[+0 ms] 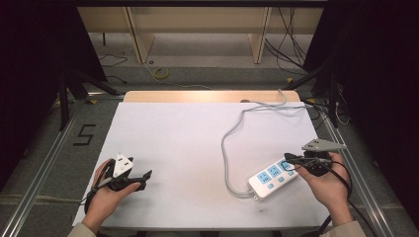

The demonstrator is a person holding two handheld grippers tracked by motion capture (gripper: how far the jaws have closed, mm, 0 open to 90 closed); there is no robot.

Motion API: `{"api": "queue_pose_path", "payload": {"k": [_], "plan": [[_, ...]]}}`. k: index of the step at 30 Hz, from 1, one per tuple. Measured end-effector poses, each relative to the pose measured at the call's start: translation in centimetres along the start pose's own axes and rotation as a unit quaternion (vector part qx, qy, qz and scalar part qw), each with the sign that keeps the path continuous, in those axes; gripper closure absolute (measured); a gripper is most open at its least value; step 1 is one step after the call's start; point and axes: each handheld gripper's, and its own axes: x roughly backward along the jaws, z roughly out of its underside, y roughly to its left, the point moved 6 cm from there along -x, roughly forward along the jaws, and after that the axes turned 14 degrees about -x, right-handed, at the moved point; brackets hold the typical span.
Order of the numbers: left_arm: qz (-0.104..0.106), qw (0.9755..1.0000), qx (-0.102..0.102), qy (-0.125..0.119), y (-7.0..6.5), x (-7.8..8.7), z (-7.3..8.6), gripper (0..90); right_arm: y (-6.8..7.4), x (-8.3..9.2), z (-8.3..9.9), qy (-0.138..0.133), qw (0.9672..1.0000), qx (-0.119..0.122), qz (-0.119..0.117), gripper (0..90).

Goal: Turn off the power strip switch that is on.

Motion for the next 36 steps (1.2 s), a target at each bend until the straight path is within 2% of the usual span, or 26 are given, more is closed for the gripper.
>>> {"api": "queue_pose_path", "payload": {"k": [16,36], "plan": [[0.000,1.0000,0.000,0.000,-0.1,0.0,0.0,19.1,1.0,-0.7,0.3,0.028,0.9994,0.013,-0.015,90.0],[0.001,1.0000,-0.001,0.001,-0.1,0.0,0.0,19.1,1.9,-1.3,0.7,0.062,0.9976,0.018,-0.027,90.0]]}}
